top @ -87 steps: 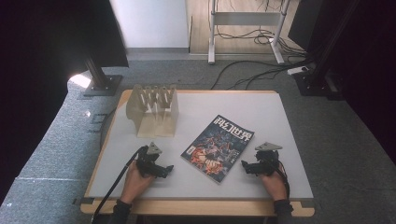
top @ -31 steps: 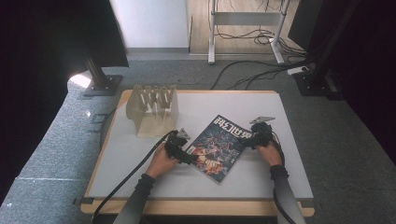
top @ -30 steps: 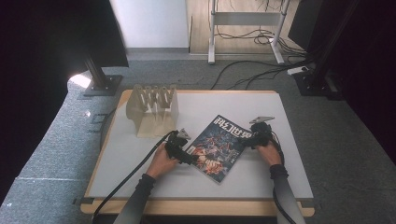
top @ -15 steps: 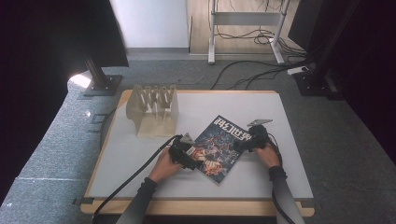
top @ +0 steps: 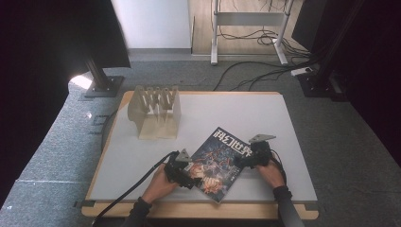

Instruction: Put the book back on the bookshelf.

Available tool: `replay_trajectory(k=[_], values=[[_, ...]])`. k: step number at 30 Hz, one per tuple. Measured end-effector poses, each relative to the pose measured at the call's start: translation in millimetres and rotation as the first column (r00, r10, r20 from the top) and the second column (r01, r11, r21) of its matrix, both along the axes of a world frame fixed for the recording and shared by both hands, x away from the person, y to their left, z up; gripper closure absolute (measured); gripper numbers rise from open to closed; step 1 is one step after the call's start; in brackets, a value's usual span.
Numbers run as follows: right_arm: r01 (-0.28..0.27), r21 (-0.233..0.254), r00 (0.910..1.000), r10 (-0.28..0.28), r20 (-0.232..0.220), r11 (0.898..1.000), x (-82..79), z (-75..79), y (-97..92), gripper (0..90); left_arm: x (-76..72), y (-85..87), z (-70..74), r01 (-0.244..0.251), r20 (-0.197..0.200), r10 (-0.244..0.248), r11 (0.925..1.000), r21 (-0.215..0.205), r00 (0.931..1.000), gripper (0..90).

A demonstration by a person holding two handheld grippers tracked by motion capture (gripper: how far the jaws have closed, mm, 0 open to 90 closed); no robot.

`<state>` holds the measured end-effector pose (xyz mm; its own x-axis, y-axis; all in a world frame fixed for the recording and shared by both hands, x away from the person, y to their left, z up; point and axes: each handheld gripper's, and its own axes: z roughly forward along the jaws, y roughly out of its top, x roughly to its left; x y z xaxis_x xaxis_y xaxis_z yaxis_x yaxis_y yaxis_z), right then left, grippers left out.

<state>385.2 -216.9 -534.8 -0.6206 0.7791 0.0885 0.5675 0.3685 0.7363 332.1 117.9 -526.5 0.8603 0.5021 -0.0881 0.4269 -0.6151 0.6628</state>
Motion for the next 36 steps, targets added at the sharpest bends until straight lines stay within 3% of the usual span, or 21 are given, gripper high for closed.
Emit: replay_trajectory(k=[3, 4, 5, 6, 7, 8, 9, 11, 13, 16, 20, 21, 23, 27, 30, 36], values=[[-0.007, -0.009, 1.0, 0.007, 0.002, 1.0, -6.7, 0.8, 1.3, 0.5, -3.8, 1.5, 1.8, 0.024, -0.01, -0.024, 0.9996, 0.017, 0.9997, 0.0], [-0.008, -0.038, 0.9999, 0.008, 0.011, 0.999, -9.4, 4.2, 1.1, 1.8, -0.8, 5.2, 4.6, 0.041, -0.03, -0.04, 0.9988, 0.027, 0.9988, 0.0], [0.001, -0.059, 0.9999, -0.001, 0.014, 0.998, -11.4, 6.6, 0.0, 1.5, 1.6, 8.6, 6.8, 0.033, -0.015, -0.033, 0.9986, 0.041, 0.9993, 0.0], [0.015, -0.073, 0.9997, -0.014, 0.021, 0.997, -13.9, 8.8, -1.7, 1.0, 4.5, 12.8, 9.8, 0.017, 0.011, -0.018, 0.9983, 0.056, 0.9998, 0.0], [0.015, -0.073, 0.9997, -0.014, 0.021, 0.997, -13.9, 8.8, -1.7, 1.0, 4.5, 12.8, 9.8, 0.017, 0.011, -0.018, 0.9983, 0.056, 0.9998, 0.0], [0.043, -0.075, 0.9985, -0.041, 0.037, 0.996, -19.3, 12.4, -8.6, 0.8, 13.6, 23.2, 16.4, -0.017, 0.04, 0.014, 0.9979, 0.062, 0.9991, 0.0], [0.043, -0.075, 0.9985, -0.041, 0.037, 0.996, -19.3, 12.4, -8.6, 0.8, 13.6, 23.2, 16.4, -0.017, 0.04, 0.014, 0.9979, 0.062, 0.9991, 0.0], [0.091, -0.08, 0.9955, -0.088, 0.034, 0.993, -28.3, 14.3, -21.0, 0.9, 25.0, 34.1, 21.3, -0.064, 0.058, 0.061, 0.996, 0.061, 0.9965, 0.0], [0.1, -0.08, 0.9948, -0.098, 0.03, 0.992, -31.6, 14.1, -24.7, 0.9, 36.8, 43.6, 22.9, -0.11, 0.072, 0.105, 0.9915, 0.07, 0.9919, 0.0], [0.123, -0.089, 0.9924, -0.122, 0.018, 0.988, -43.0, 11.0, -32.9, 1.7, 51.1, 50.3, 18.6, -0.15, 0.076, 0.144, 0.9853, 0.082, 0.9867, 0.0], [0.122, -0.096, 0.9926, -0.121, 0.009, 0.988, -46.0, 7.5, -30.9, 1.6, 60.3, 47.8, 5.0, -0.153, 0.054, 0.147, 0.9825, 0.107, 0.9876, 0.0], [0.114, -0.115, 0.9933, -0.115, -0.003, 0.987, -44.9, 4.2, -27.1, 0.9, 60.4, 45.3, 1.6, -0.146, 0.04, 0.143, 0.9853, 0.088, 0.9889, 0.0], [0.113, -0.123, 0.9934, -0.115, -0.007, 0.986, -44.1, 2.7, -24.9, 0.0, 59.2, 43.7, 1.2, -0.141, 0.049, 0.137, 0.9858, 0.09, 0.9893, 0.0], [0.12, -0.127, 0.9925, -0.122, -0.009, 0.985, -40.1, 3.1, -23.8, 0.0, 54.1, 42.0, 1.2, -0.155, 0.061, 0.15, 0.9839, 0.089, 0.9868, 0.0], [0.129, -0.118, 0.9912, -0.132, -0.011, 0.985, -37.6, 2.8, -24.3, 0.0, 48.6, 43.1, -1.2, -0.164, 0.062, 0.16, 0.9845, 0.063, 0.9852, 0.0], [0.159, -0.127, 0.9867, -0.162, -0.011, 0.979, -25.2, 3.5, -22.8, 0.0, 32.8, 39.6, -1.5, -0.135, 0.066, 0.131, 0.9889, 0.062, 0.9891, 0.0]])
